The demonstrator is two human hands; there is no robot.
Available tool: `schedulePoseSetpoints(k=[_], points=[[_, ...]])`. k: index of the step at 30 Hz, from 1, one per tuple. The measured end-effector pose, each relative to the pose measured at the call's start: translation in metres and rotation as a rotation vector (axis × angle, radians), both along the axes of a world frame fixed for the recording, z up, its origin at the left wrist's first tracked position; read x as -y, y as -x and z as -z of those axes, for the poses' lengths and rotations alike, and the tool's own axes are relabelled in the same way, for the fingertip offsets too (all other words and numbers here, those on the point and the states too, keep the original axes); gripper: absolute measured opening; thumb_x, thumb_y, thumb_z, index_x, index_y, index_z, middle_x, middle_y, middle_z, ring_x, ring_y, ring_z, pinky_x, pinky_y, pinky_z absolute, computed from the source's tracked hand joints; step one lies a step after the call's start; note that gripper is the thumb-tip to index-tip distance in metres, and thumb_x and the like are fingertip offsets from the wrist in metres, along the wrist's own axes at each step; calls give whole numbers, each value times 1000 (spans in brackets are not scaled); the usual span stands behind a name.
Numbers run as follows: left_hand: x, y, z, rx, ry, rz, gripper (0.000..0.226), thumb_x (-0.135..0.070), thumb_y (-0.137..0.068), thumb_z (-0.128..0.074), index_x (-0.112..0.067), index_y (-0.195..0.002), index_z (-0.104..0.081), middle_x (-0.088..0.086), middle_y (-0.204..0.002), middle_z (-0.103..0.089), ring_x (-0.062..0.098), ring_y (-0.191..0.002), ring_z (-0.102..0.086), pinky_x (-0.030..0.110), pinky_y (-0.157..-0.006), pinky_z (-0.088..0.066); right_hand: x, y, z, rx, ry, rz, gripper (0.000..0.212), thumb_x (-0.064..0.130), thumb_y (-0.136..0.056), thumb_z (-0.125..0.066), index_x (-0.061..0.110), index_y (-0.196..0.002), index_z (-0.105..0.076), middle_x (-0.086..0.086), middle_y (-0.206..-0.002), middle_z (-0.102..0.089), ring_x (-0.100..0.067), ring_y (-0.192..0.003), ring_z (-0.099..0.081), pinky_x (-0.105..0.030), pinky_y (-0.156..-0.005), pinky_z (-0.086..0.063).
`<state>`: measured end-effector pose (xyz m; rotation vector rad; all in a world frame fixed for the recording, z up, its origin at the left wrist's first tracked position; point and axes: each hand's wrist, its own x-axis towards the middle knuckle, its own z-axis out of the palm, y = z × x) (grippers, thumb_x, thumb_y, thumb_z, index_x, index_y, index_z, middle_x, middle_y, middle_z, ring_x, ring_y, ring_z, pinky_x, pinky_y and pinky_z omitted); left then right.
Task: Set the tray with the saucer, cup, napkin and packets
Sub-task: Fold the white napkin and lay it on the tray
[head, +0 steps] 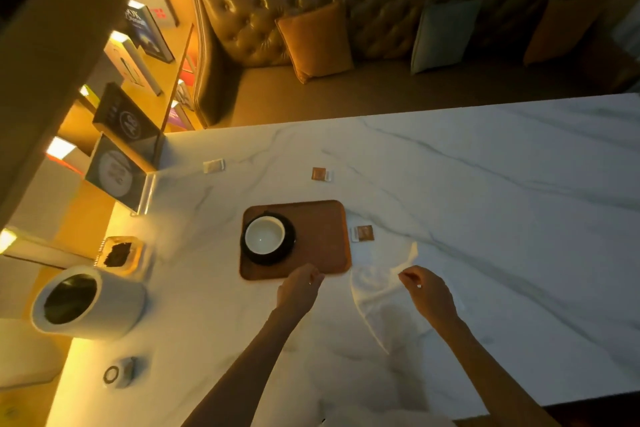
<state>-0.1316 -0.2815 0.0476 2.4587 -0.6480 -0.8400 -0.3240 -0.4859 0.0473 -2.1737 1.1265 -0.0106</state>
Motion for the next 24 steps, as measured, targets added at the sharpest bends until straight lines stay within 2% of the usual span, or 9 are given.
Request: schedulePoseSetpoints(k=[3,6,9,13,16,20,24], points=[[40,17,8,10,-31,20,20,-37,-96,-49,-21,-99,-60,1,-104,-66,25,-98,-61,40,-79,-49,47,6,1,-31,30,-28,10,27,-91,-58,21,-88,-65,3,-92,-68,-18,-86,-64,-28,-68,-44],[77,28,19,3,-79,68,21,-35,-96,-49,-18,-100,-61,4,-106,-66,27,-99,-61,40,-79,-50,80,0,8,-100,29,-81,8,22,-91,-57,23,-93,-65,1,-100,-66,-19,-94,-63,-30,-74,-47],[109,32,36,-25,-129,107,21,-32,-96,-50,-21,-112,-59,3,-119,-62,25,-108,-60,38,-85,-48,103,-14,22,-194,33,-224,26,8,-92,-51,23,-111,-61,-4,-120,-58,-22,-116,-54,-36,-91,-48],[138,34,58,-16,-219,214,28,-26,-97,-52,-21,-125,-51,5,-128,-53,27,-112,-58,41,-91,-49,120,-30,42,-317,49,-402,45,2,-92,-45,23,-130,-52,-7,-150,-33,-23,-142,-25,-38,-106,-41],[150,31,73,14,-286,321,30,-22,-97,-52,-18,-126,-47,7,-127,-48,27,-111,-57,43,-90,-51,131,-36,58,-377,84,-472,38,6,-93,-48,23,-126,-54,-6,-154,-26,-23,-146,-14,-38,-105,-42],[155,25,91,63,-326,376,33,-13,-94,-57,-18,-122,-41,8,-123,-45,26,-105,-56,41,-85,-53,142,-38,72,-381,89,-453,21,14,-94,-51,17,-111,-64,-4,-150,-35,-21,-144,-21,-34,-103,-41],[158,24,99,68,-336,397,27,-7,-92,-57,-15,-116,-47,9,-124,-44,25,-106,-53,38,-84,-52,150,-32,80,-335,41,-411,20,20,-95,-52,10,-100,-68,-3,-147,-43,-19,-141,-29,-35,-107,-38]])
